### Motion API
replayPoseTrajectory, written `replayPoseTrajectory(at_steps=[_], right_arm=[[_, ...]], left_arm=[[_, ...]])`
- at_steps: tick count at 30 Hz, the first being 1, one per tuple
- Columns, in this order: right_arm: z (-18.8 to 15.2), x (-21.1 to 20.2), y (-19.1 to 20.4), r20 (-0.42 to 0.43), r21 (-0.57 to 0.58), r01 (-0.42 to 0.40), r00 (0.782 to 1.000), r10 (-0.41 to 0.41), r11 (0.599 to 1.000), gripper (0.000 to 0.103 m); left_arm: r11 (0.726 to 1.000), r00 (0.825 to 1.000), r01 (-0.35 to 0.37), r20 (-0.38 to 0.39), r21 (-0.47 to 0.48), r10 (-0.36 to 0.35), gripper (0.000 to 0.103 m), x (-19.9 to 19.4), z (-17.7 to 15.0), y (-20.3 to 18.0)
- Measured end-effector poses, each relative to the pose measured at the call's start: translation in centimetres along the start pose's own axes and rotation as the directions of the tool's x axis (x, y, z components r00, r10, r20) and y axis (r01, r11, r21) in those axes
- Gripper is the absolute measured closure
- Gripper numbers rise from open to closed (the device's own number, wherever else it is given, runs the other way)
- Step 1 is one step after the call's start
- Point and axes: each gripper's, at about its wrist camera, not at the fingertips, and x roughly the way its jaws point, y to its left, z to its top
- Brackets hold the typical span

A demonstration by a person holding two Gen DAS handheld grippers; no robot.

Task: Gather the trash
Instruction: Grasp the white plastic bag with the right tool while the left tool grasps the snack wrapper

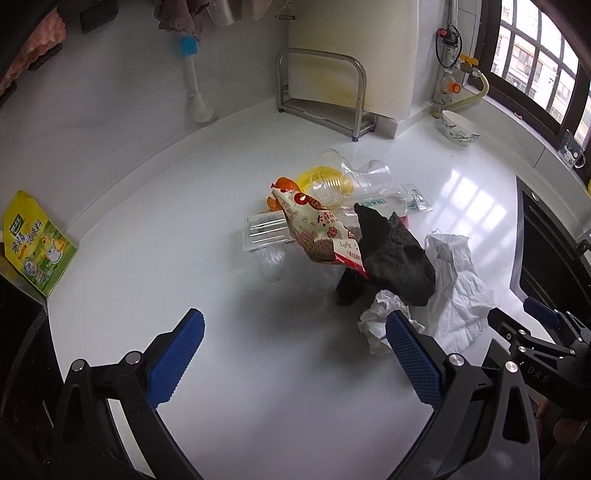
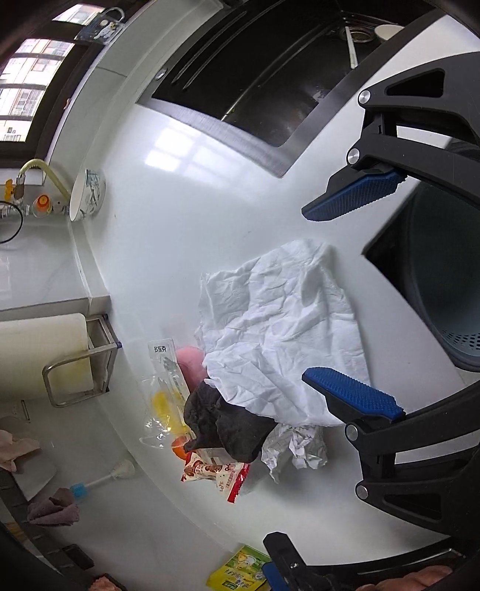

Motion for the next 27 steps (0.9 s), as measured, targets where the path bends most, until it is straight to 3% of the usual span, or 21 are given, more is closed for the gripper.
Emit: replayPoseTrajectory(at_steps=[13, 20, 26, 27], right_arm=[[1.6, 6.6, 1.6, -0.074, -0.105, 0.024, 0.997, -0.031, 0.994, 0.025], [0.9, 7.2, 1.6, -0.038, -0.111, 0.033, 0.999, -0.038, 0.993, 0.029], [0.8, 6.4, 1.1, -0.010, -0.096, 0.015, 1.000, -0.016, 0.995, 0.074], [0.8, 6.3, 0.9, -0.009, -0.090, 0.010, 1.000, -0.011, 0.996, 0.088]], left_arm=[[1.000, 1.000, 0.011, -0.014, -0.020, -0.011, 0.006, 2.9, 1.6, 0.9], [1.000, 1.000, 0.007, -0.024, -0.024, -0.007, 0.006, 4.1, 1.9, 0.7], [0.998, 1.000, 0.007, -0.027, -0.067, -0.009, 0.006, 4.8, 2.9, 0.6], [0.997, 1.000, 0.012, -0.025, -0.075, -0.014, 0.006, 4.8, 3.1, 0.5]])
